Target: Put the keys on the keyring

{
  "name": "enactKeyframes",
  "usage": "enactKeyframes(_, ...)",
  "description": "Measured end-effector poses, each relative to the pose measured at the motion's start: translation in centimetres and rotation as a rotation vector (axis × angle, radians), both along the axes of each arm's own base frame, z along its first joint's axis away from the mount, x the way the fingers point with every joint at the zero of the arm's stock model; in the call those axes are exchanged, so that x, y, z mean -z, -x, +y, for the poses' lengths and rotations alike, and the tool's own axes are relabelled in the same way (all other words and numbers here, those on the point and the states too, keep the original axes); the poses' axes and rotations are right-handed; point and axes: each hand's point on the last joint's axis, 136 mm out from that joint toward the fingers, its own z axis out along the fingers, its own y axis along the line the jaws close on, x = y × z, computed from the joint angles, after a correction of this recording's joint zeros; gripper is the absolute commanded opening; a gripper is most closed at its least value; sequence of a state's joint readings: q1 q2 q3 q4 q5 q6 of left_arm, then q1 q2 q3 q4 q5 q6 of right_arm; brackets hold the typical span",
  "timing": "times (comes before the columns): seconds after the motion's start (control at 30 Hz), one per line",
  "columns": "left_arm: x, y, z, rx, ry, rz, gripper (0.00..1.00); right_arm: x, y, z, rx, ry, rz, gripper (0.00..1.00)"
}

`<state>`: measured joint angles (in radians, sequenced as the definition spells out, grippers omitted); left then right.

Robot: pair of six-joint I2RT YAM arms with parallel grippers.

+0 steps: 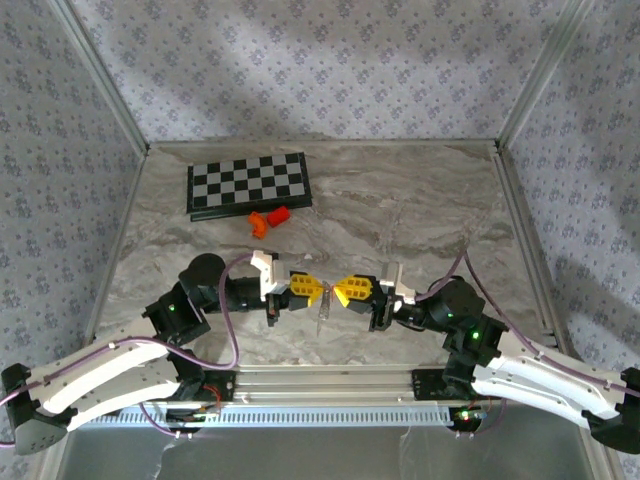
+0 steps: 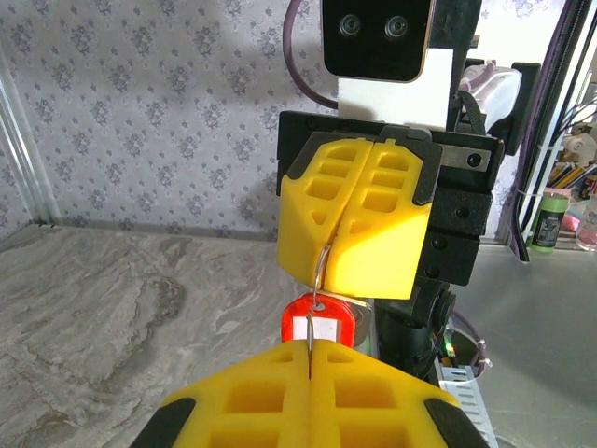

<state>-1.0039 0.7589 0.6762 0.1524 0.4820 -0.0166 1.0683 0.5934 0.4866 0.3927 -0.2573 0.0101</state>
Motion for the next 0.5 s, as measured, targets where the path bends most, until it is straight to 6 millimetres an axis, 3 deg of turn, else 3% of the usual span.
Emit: enactKeyframes(0.5, -0.03, -0.01, 0.00, 0.000, 0.001, -0.001, 0.00, 0.42, -0.10, 0.22, -0.001, 0.014, 0.008, 0.00)
